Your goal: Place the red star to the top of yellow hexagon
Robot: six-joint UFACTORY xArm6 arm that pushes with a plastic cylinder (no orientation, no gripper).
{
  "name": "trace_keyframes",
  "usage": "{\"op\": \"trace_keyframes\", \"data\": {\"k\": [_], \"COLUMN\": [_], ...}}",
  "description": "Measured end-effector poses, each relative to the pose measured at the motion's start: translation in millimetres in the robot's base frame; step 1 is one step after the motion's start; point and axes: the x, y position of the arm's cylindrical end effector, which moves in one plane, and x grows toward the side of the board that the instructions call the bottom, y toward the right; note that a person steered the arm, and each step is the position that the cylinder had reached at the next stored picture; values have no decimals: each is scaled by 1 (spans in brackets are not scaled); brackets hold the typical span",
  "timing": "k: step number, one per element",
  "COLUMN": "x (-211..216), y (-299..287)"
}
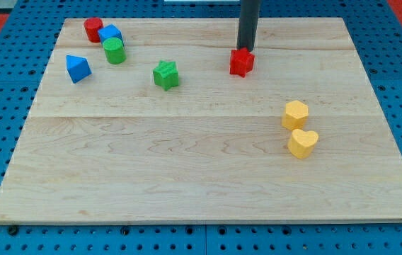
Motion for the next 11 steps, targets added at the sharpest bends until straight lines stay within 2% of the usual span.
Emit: {"op": "trace_keyframes", "data": {"k": [2, 3, 4, 5, 7, 8, 9, 11], "x": [37, 42, 52, 67, 67, 67, 54, -39], "y": [-16, -69, -97, -70, 39, 57, -15, -69]}}
